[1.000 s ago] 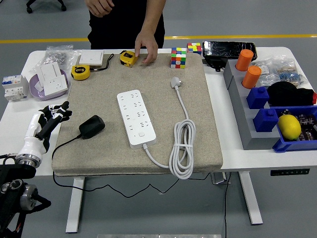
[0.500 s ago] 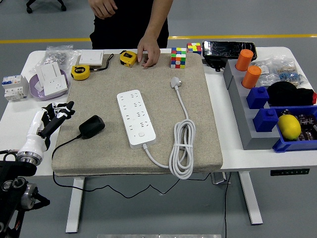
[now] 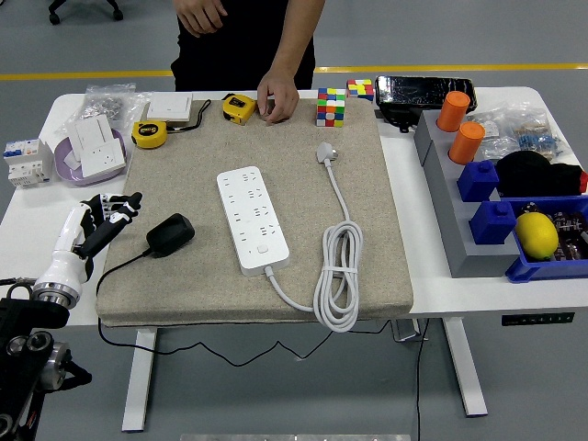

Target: Pick up the plug,place it near the board,insert it into the board,press the button

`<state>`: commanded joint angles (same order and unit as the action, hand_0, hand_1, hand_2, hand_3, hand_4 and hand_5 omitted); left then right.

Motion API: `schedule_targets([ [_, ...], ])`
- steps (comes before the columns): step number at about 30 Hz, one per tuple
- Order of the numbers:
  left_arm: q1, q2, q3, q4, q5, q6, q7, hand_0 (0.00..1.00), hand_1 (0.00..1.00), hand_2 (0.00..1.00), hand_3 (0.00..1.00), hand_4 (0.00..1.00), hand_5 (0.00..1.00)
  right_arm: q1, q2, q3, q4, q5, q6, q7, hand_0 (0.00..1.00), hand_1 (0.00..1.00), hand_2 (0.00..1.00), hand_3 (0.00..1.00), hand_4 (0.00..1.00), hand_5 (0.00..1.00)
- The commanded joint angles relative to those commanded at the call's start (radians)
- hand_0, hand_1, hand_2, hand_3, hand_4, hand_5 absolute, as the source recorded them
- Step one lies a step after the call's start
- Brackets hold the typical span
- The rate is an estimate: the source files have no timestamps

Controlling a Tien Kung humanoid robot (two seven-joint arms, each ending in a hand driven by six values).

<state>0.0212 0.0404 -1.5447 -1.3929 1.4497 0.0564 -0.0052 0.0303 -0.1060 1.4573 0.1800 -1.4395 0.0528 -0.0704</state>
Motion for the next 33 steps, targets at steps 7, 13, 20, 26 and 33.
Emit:
schedule_targets([
  [7, -0.001, -0.002, -0.004, 0.0, 0.024, -0.003, -0.001, 0.645, 0.644, 0.594, 0.54, 0.876, 0.552, 0.002, -0.001, 0.016, 0.0, 0.0, -0.009, 0.003, 0.919, 0.877, 0.863, 0.895, 0.998, 0.991],
  [13, -0.002, -0.003, -0.011, 0.001, 0.042, -0.002, -0.005, 0.646, 0.657, 0.628, 0.563, 0.882, 0.544, 0.008, 0.0, 0.021, 0.0, 0.004, -0.014, 0.005, 0.912, 0.87, 0.853, 0.881, 0.998, 0.992],
  [20, -0.005, -0.004, -0.02, 0.005, 0.051, 0.003, -0.019, 0.688, 0.763, 0.75, 0.688, 0.899, 0.532, 0.013, 0.002, 0.021, 0.0, 0.005, -0.018, 0.005, 0.91, 0.865, 0.849, 0.873, 0.998, 0.991],
  [26, -0.005, -0.004, -0.027, 0.009, 0.05, -0.009, -0.029, 0.858, 0.869, 0.857, 0.843, 0.93, 0.526, 0.013, 0.002, 0.017, 0.0, 0.006, -0.021, 0.006, 0.902, 0.861, 0.843, 0.865, 0.998, 0.988],
  [33, -0.006, -0.008, -0.023, 0.016, -0.059, -0.025, -0.077, 0.998, 0.998, 0.965, 0.93, 0.998, 0.733, 0.015, -0.001, 0.014, 0.0, 0.008, -0.026, 0.006, 0.896, 0.852, 0.841, 0.858, 0.998, 0.988],
])
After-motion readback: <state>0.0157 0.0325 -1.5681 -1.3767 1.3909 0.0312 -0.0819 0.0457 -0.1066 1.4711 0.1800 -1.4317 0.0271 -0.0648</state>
